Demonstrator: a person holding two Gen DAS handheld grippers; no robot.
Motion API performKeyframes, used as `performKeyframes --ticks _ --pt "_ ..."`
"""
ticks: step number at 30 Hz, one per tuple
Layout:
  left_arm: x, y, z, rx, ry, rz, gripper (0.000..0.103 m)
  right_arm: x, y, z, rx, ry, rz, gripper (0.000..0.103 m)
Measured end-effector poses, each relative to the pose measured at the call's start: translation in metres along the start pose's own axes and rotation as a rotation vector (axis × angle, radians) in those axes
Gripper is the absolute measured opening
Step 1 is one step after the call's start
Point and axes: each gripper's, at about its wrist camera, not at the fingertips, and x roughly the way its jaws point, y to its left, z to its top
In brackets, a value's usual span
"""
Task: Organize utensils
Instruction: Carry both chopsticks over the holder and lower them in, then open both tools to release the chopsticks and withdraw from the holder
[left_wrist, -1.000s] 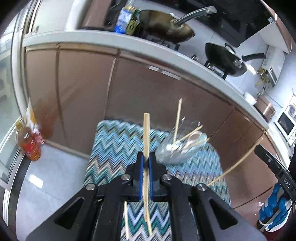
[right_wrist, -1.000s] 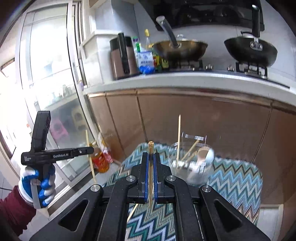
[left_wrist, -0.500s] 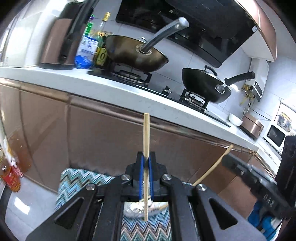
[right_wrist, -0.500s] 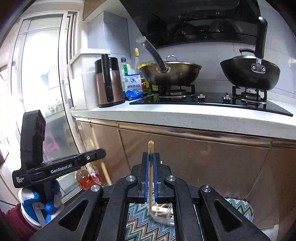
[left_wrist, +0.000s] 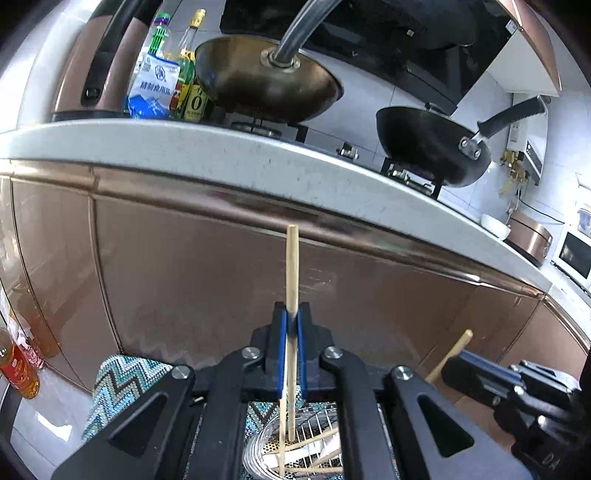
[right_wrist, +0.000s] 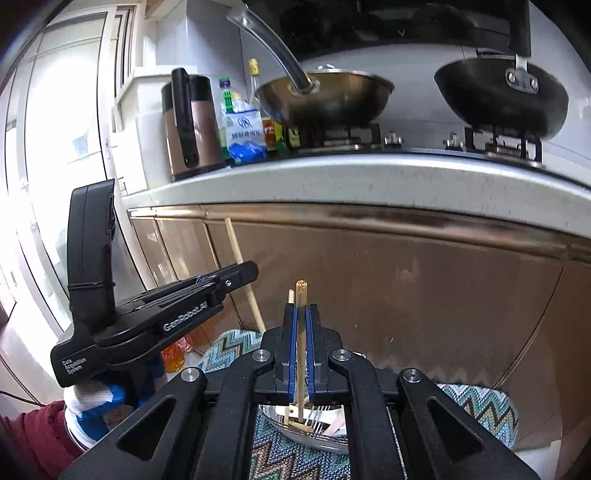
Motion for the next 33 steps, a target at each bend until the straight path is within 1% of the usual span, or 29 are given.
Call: performKeyframes --ticks 3,5,10,12,18,21,24,28,33 --pt "0.01 -0.002 -0.008 0.016 -0.013 0.025 0.005 0.01 -0.004 -0.01 0.006 0.021 0.004 0.004" --pt "0.017 -0.003 -0.014 0.032 -0.008 0.037 0.005 0.017 -0.006 -0.018 0.009 0.039 0.009 0.004" --pt "0.032 -0.001 -0.03 0.04 0.029 0.042 0.005 0.029 -0.01 -0.031 0.023 0.066 0.016 0.004" --pt "0.035 -0.002 -0.035 0.053 0.029 0.052 0.005 0.032 -0.012 -0.034 0.031 0.073 0.02 0.004" --pt "0.035 -0.004 -0.037 0.068 0.05 0.044 0.007 0.032 -0.012 -0.039 0.044 0.076 0.029 0.005" --pt "0.027 -0.001 -0.032 0.057 0.049 0.038 0.009 0.027 -0.012 -0.038 0.05 0.068 0.027 0.006" --pt "0.013 -0.001 -0.027 0.056 0.032 0.038 0.011 0.02 -0.012 -0.034 0.053 0.055 0.02 0.009" --pt "-0.014 0.001 -0.021 0.056 0.008 0.04 0.018 0.004 -0.01 -0.029 0.06 0.032 0.013 0.012" --pt "-0.054 0.002 -0.013 0.056 -0.018 0.049 0.019 -0.025 0.005 -0.024 0.046 -0.002 0.002 0.016"
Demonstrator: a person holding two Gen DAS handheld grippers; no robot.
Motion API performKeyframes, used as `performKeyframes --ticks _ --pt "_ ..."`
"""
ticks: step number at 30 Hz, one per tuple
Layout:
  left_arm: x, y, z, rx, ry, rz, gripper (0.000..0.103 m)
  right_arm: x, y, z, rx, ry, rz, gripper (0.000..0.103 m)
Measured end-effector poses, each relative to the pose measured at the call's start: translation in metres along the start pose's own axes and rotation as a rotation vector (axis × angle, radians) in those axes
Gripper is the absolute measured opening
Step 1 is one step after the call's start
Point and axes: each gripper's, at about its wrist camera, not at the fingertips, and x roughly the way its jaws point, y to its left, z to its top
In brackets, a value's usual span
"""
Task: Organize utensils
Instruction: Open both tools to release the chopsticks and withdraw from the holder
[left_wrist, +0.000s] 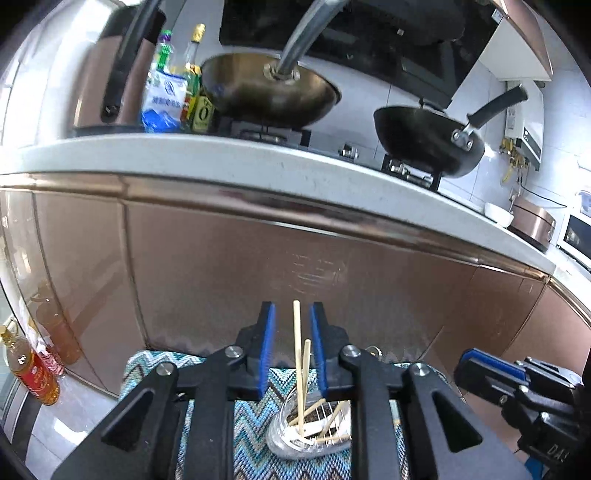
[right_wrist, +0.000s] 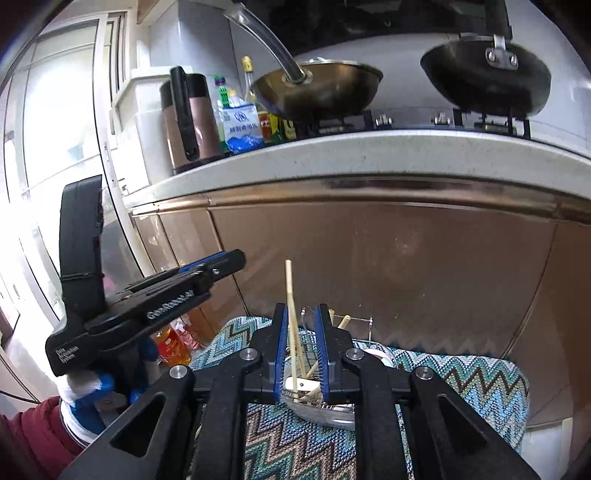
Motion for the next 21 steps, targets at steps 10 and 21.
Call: performKeyframes --ticks 10,21 --pt "-0.104 0.004 -0.003 0.02 -0.043 0.067 0.031 -0.072 0.036 -0.002 -0.023 -0.072 -0.013 0.028" --pt "-0.187 -0.009 -0.047 0.11 -0.09 0.22 0.047 -0.134 0.058 -0.046 -0.046 -0.113 -0.087 0.055"
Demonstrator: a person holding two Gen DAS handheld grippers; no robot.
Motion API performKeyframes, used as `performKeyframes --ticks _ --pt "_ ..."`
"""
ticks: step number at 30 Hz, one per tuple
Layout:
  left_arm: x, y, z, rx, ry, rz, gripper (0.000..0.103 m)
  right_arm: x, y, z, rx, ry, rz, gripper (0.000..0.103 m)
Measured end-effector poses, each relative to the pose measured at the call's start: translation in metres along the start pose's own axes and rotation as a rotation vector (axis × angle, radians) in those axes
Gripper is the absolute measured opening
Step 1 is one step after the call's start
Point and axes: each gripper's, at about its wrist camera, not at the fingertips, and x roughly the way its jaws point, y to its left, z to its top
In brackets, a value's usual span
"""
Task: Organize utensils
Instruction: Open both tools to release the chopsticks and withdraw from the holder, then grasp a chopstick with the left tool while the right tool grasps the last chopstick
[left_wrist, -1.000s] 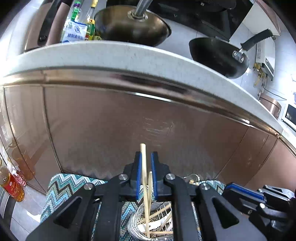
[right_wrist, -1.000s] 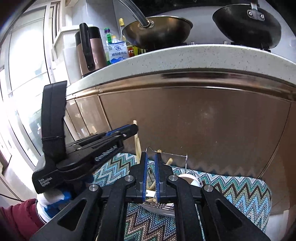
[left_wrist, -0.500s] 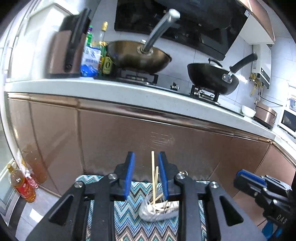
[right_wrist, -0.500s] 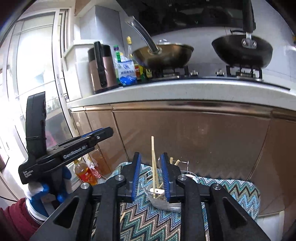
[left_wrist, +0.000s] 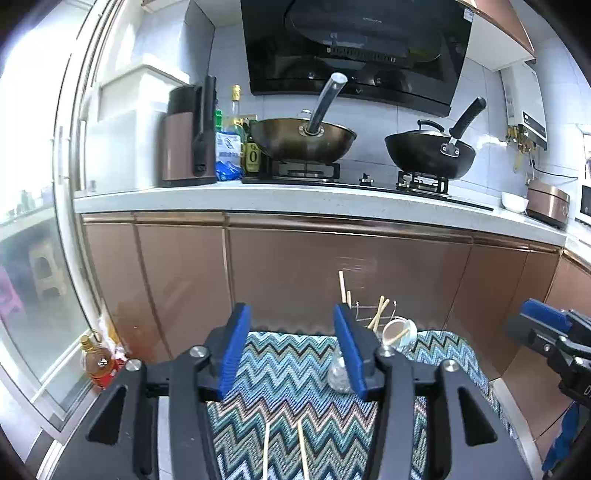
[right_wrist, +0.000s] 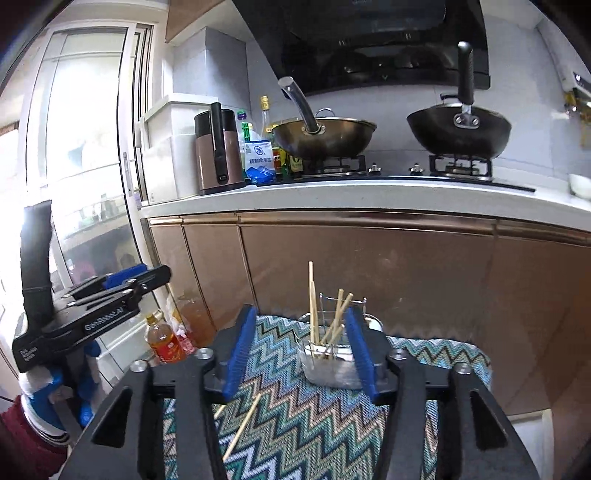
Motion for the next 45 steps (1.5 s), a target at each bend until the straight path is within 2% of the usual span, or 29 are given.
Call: performKeyframes --ticks 4,7,12,24,34,41,45 --pt "-0.016 0.0 -0.007 0.012 -0.021 0.022 0.051 -0.02 0.005 -0.01 -0.017 -0.025 -0.044 0.069" --pt "-0.026 0.0 -0.01 0.018 -0.025 0.034 0.052 -0.032 0.005 -0.017 -0.006 -0.044 -0.063 0.074" --pt "-0.034 0.001 -0.015 0.023 -0.024 0.047 0.053 -0.048 0.001 -0.026 0.027 -0.065 -0.09 0.077" --pt "-0.038 0.006 -0.029 0.018 0.005 0.065 0.053 -0.069 -0.018 -0.04 0.07 -0.071 -0.149 0.078" --pt "-0.024 0.016 -0.038 0.013 0.037 0.08 0.053 -0.061 -0.018 -0.046 0.074 -0.063 -0.154 0.077" --pt "-0.002 0.023 -0.05 0.014 0.091 0.092 0.053 -0.04 -0.024 -0.059 0.084 -0.004 -0.144 0.076" --pt "0.015 0.026 -0.06 0.014 0.14 0.081 0.053 -0.022 -0.025 -0.067 0.089 0.043 -0.137 0.071"
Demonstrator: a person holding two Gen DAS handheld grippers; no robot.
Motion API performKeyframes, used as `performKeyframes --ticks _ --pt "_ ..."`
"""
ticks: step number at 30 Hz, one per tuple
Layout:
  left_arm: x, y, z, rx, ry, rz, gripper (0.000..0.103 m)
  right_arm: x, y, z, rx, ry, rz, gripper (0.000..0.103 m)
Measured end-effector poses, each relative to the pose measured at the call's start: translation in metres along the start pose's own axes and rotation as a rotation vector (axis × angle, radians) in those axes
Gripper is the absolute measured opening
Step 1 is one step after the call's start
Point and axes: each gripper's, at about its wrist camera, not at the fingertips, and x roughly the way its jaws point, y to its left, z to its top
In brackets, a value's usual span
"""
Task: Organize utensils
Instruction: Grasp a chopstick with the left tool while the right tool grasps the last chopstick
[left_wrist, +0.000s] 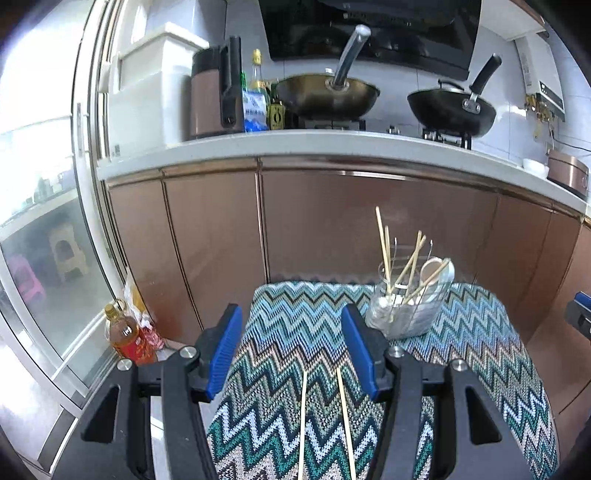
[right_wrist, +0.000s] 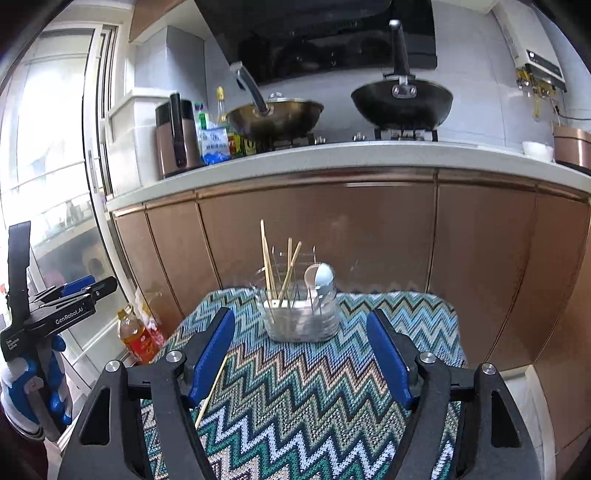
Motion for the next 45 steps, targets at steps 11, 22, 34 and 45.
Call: performKeyframes --ticks 11,22,34,45 --pt "0.094 0.02 -0.031 -0.078 0.337 -0.164 0.053 0.065 0.017 -0.019 -0.025 0.169 0.062 0.059" --pt "0.173 0.024 -0.065 -0.08 0.572 -0.233 0.04 0.153 0.039 -0.049 -0.037 0.398 0.157 0.047" --pt "0.214 0.023 -0.093 -0.042 0.689 -0.274 0.019 0.222 0.074 -0.075 -0.079 0.559 0.242 0.039" --pt "0.223 0.016 -0.096 0.028 0.695 -0.275 0.007 0.257 0.111 -0.093 -0.169 0.651 0.277 0.034"
